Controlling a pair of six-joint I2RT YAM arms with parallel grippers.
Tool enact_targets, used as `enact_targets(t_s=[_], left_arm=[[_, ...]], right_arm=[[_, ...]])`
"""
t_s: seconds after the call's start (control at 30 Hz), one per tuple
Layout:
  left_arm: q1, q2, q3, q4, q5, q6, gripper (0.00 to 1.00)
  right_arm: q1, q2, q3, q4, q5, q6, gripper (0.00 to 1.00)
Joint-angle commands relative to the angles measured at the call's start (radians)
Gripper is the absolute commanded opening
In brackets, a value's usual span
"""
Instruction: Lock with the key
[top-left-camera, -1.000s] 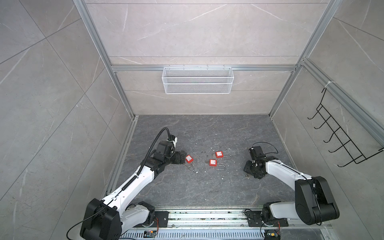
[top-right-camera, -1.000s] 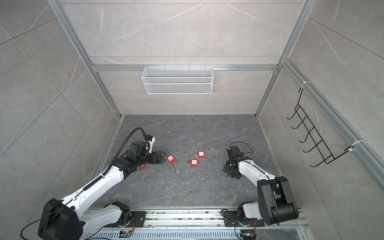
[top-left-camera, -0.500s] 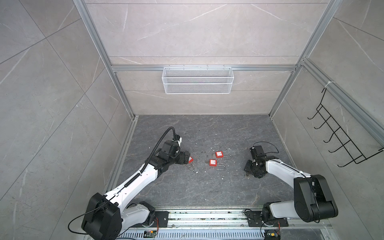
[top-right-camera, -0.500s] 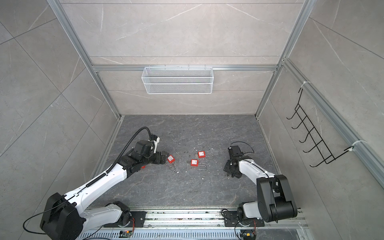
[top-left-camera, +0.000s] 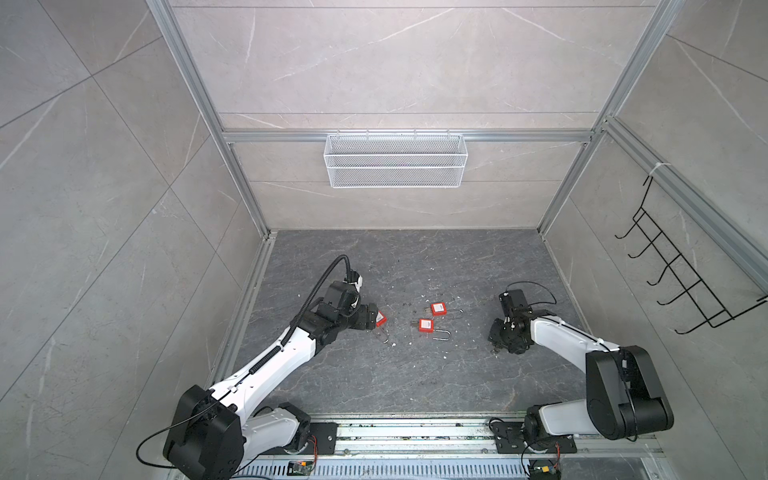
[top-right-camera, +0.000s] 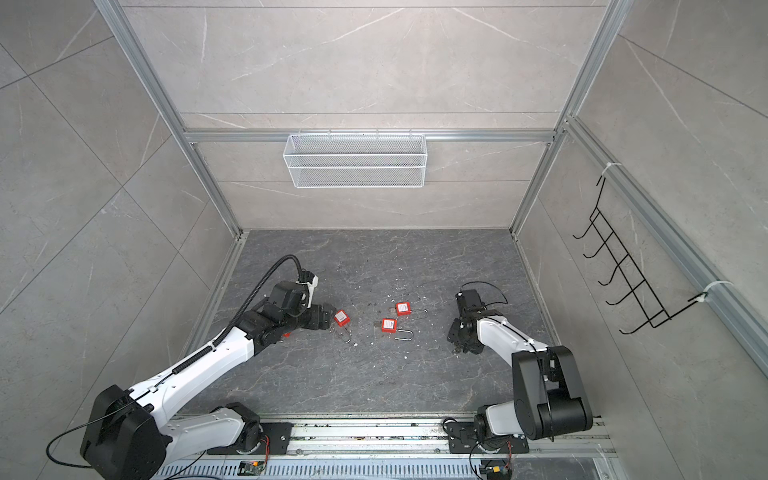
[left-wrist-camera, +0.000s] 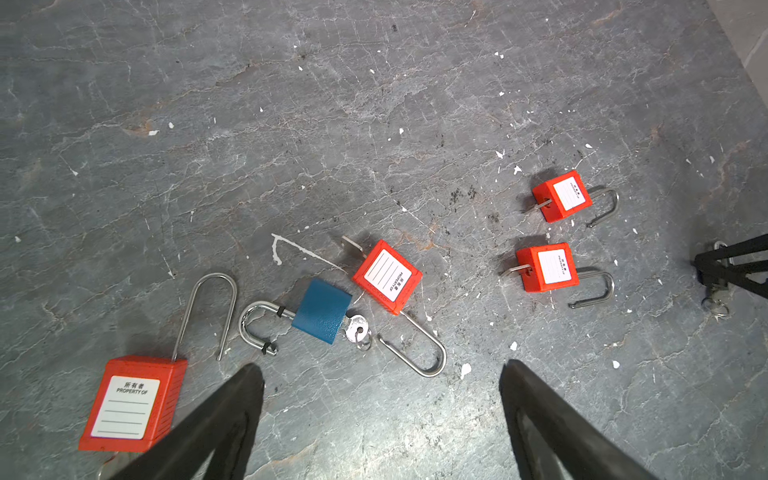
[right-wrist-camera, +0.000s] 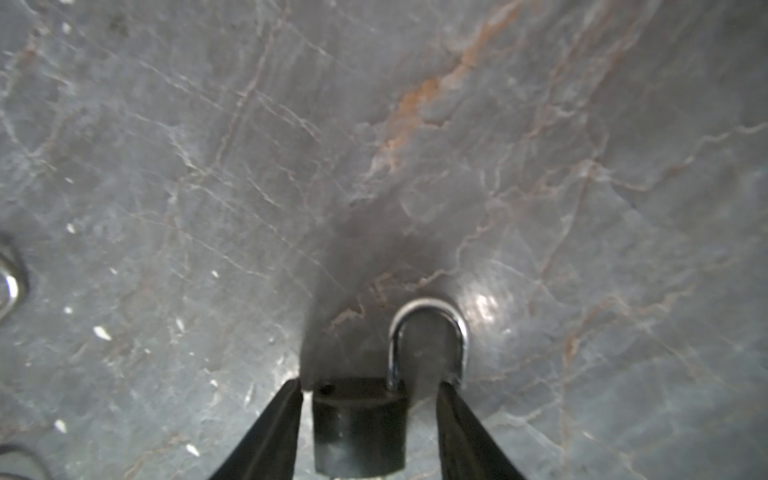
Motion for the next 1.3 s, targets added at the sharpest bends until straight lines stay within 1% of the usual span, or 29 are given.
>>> enact_targets(t_s=[0.0, 0.13, 0.33, 0.63, 0.8, 1.27], left_arm=[[-0.007, -0.008, 0.038, -0.008, -0.021, -0.013, 0.91], [-0.007, -0.006, 0.034, -0.007, -0.021, -0.013, 0.91], [-0.006, 0.000, 0.032, -0.006, -0.026, -0.007, 0.91], [-0.007, 0.003, 0.026, -0.006, -0.032, -0.002, 0.91], [-0.006, 0.002, 0.024, -0.005, -0.035, 0.002, 0.91], [-0.007, -0.001, 0.020, -0.010, -0.045, 0.006, 0.91]], right_arm=[[0.007, 0.053, -0.010, 0.008, -0.075, -0.022, 0.55], [0.018, 0.055, -0.003, 0.000, -0.071, -0.024, 0.55], [0.027, 0.064, 0.013, -0.032, -0.060, -0.029, 0.52], [0.046, 0.091, 0.037, -0.073, -0.038, -0.017, 0.51], [0.061, 0.084, 0.033, -0.098, -0.015, -0.019, 0.51], [0.072, 0.088, 0.019, -0.125, -0.002, -0.006, 0.46]])
